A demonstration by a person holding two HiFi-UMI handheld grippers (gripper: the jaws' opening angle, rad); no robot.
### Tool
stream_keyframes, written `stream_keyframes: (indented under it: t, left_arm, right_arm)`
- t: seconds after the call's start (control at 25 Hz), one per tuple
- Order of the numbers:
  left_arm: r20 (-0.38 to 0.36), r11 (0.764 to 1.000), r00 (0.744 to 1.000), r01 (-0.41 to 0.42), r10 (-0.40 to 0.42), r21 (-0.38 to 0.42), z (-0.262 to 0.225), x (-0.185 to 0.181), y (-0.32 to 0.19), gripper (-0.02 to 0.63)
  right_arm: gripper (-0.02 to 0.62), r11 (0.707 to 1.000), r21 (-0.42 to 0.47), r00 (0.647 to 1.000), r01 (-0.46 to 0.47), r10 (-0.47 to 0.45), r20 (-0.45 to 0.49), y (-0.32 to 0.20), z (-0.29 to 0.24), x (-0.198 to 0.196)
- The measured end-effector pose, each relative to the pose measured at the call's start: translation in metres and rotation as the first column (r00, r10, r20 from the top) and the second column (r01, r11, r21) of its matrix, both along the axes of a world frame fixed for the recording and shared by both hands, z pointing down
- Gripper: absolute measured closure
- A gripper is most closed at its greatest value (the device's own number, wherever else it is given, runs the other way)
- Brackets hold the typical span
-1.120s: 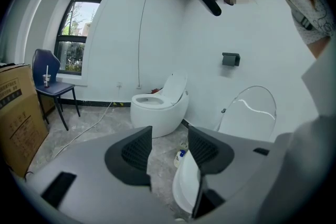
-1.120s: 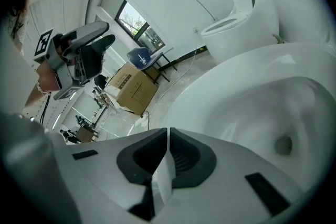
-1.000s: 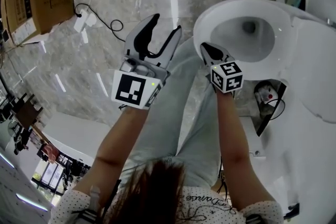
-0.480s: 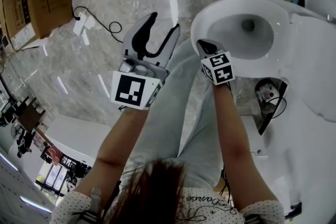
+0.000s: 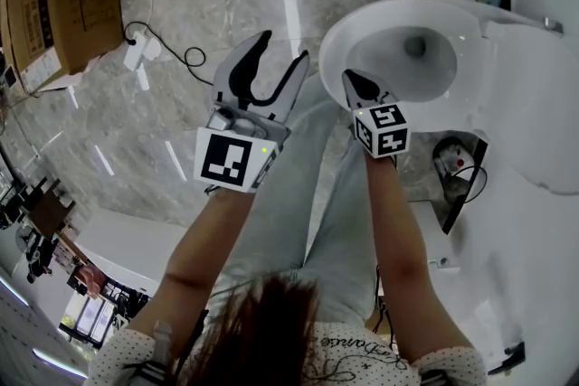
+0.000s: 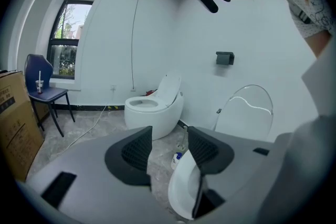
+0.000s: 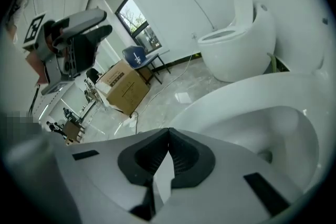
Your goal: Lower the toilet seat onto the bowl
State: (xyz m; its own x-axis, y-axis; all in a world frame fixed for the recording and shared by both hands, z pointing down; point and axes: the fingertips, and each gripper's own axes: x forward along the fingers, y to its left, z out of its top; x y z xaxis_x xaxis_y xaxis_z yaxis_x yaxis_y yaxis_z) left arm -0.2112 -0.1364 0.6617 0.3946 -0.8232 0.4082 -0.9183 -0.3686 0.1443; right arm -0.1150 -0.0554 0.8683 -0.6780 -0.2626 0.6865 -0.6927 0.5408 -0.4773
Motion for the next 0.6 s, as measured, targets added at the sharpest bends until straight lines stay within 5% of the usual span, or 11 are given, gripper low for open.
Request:
stream_keyframes:
  t: [0.28, 0.6]
  left_arm:
    - [-0.03, 0.998, 0.998, -0.062, 0.063, 0.028, -0.058, 0.012, -0.006, 0.407]
    - [-0.029, 0.987, 0.992, -0.116, 0.12, 0.114, -0.157, 0.021, -0.024, 0.451]
  right_arm:
    - [0.583, 0.977, 0.162, 0.99, -0.14, 0.135, 0.044, -0.054, -0.115, 0.039]
    - [0.584, 0.874, 0.4, 0.961, -0.277, 0.251, 0.117, -0.104, -0.292, 0.073]
